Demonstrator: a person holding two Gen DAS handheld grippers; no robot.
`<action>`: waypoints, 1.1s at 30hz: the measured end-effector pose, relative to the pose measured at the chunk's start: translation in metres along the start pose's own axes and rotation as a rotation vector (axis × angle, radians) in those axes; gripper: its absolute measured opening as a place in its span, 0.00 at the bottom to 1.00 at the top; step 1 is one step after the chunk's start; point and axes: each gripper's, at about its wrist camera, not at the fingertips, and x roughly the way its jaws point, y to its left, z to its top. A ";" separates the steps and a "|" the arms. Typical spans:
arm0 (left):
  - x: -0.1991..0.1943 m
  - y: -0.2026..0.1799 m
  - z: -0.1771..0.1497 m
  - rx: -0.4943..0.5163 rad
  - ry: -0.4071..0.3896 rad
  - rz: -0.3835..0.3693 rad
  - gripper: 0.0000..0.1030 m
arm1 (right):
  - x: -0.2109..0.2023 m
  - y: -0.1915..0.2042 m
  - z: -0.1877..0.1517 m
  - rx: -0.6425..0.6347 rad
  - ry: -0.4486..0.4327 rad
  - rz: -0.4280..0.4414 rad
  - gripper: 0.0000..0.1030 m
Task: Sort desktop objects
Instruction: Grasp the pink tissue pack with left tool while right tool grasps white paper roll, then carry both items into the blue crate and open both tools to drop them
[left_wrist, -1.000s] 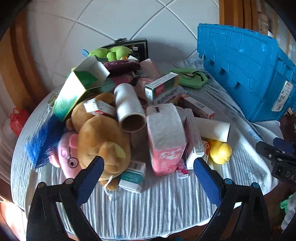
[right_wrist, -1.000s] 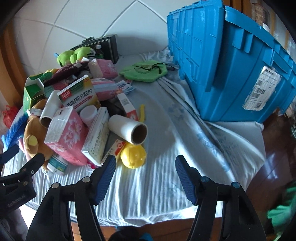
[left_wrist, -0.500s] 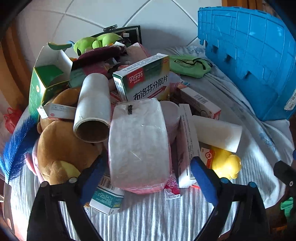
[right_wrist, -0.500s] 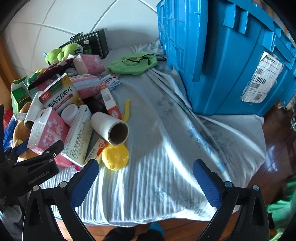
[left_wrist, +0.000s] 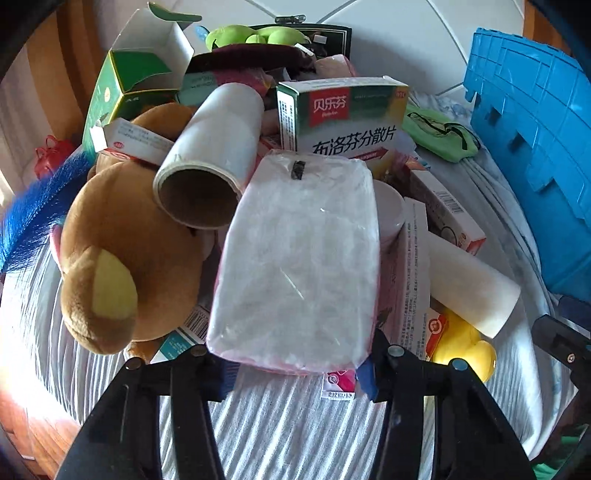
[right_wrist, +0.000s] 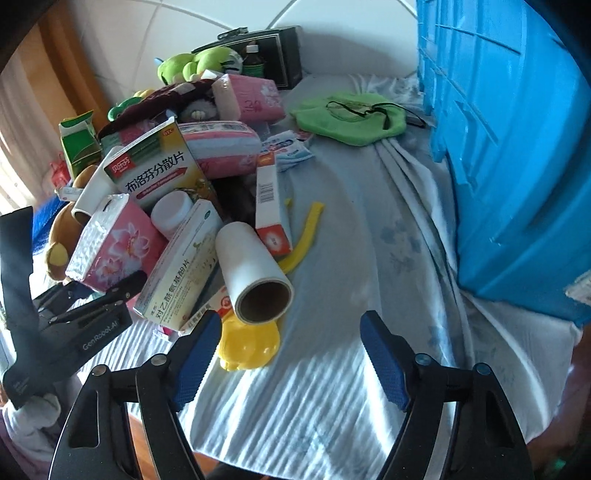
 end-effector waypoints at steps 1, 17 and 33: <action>-0.001 0.000 0.000 0.003 0.001 -0.001 0.48 | 0.004 0.002 0.003 -0.012 0.004 0.006 0.69; -0.025 -0.001 0.004 0.046 -0.095 -0.003 0.46 | 0.047 0.029 0.026 -0.069 0.063 0.069 0.47; -0.126 -0.005 0.073 0.089 -0.351 -0.037 0.46 | -0.070 0.065 0.094 -0.137 -0.205 0.040 0.44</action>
